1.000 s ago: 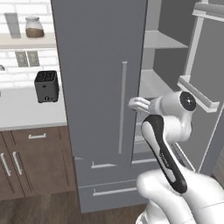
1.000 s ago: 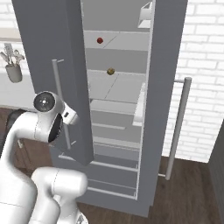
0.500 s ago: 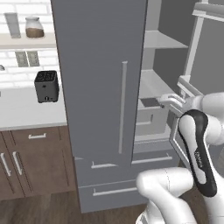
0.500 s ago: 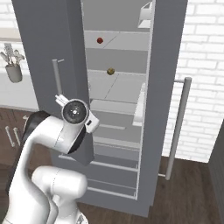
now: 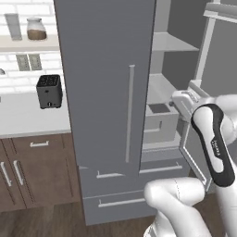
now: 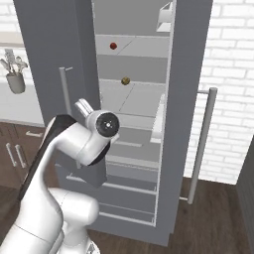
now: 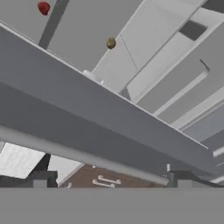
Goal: Take the strawberry from the fridge and place it on top of the pancake, located on the dining counter.
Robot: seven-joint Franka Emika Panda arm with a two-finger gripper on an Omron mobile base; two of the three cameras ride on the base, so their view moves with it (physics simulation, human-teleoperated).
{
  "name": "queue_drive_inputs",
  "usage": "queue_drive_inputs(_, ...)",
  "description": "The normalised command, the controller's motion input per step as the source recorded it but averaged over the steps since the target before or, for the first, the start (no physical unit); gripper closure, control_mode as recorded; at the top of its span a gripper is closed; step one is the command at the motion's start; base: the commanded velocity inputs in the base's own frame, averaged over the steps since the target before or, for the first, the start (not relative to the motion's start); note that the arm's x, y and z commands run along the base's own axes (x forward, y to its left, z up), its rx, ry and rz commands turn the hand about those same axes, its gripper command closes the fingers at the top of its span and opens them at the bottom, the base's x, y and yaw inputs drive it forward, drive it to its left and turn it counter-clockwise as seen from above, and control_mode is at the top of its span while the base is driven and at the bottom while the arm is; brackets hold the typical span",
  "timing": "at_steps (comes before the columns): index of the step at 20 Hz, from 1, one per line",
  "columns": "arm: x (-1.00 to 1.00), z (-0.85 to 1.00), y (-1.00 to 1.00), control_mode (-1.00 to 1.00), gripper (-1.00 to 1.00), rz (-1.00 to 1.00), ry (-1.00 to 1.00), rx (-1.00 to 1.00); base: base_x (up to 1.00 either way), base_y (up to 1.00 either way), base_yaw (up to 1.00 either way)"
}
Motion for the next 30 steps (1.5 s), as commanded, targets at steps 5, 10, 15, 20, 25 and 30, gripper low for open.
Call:
queue_drive_inputs(5,0.46,0.00,0.00,-1.00,-1.00,0.00,0.01,0.16,0.00,0.00,0.00)
queue_drive_inputs(10,0.49,0.00,0.00,-1.00,-1.00,-0.04,0.01,0.12,0.00,0.00,0.00)
queue_drive_inputs(15,0.46,0.00,0.03,-1.00,-1.00,-0.06,0.03,0.07,0.00,0.00,0.00)
queue_drive_inputs(20,0.42,0.00,0.03,-1.00,-1.00,0.00,0.04,0.03,0.00,0.00,0.00)
queue_drive_inputs(25,0.40,0.00,0.14,-1.00,-1.00,0.00,0.02,0.01,0.00,0.00,0.00)
queue_drive_inputs(30,0.37,0.00,0.21,-1.00,-1.00,0.00,0.01,0.03,0.00,0.00,0.00)
